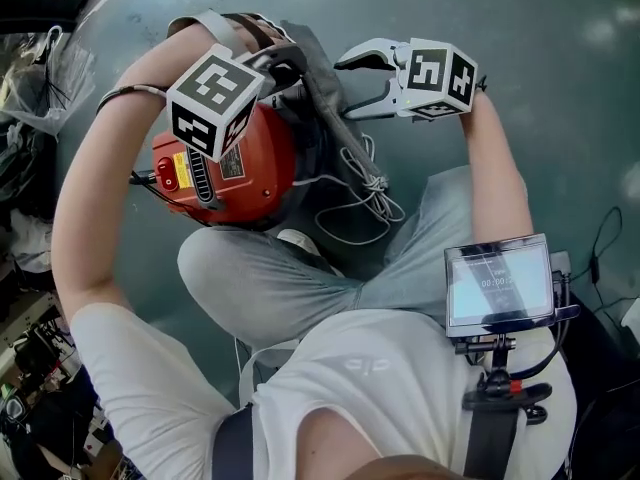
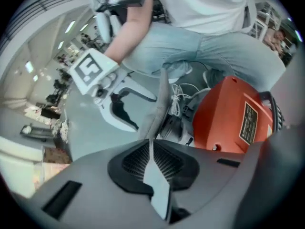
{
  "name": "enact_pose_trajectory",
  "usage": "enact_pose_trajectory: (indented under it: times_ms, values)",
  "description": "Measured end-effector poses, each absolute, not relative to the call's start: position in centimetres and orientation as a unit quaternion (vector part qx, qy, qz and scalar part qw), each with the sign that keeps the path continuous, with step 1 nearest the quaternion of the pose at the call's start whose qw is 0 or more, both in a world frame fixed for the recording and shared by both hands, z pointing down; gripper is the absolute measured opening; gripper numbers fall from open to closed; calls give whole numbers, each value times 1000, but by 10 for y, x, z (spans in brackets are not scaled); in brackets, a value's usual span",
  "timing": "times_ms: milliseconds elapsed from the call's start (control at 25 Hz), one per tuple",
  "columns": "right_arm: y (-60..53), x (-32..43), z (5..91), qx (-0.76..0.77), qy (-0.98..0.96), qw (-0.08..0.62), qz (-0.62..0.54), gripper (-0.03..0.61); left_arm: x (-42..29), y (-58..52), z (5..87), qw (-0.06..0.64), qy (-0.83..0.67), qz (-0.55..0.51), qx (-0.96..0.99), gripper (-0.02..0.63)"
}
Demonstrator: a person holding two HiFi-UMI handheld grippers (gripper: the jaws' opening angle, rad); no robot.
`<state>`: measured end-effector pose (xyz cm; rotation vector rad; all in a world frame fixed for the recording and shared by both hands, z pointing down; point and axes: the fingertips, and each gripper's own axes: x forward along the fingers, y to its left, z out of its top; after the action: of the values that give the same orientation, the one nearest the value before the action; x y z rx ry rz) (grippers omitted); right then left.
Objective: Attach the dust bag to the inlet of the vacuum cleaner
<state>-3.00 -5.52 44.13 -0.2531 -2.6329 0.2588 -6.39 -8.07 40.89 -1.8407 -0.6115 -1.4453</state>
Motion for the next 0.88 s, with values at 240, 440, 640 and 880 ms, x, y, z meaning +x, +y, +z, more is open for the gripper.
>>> enact_pose_trajectory:
  times_ms: [240, 440, 640, 880]
  values:
    - [-49, -46, 441, -99, -970, 220, 42, 313, -56, -133, 321, 213, 64, -371, -902, 15]
    - [-38, -58, 441, -110, -971, 213, 15, 313, -59, -163, 268, 150, 287, -176, -929, 15]
    - [-43, -54, 443, -101, -965, 242, 15, 312, -36, -154, 286, 163, 305, -199, -917, 15]
    - [-104, 21, 369, -7, -989, 129, 74, 310, -51, -153, 260, 130, 420, -109, -892, 14]
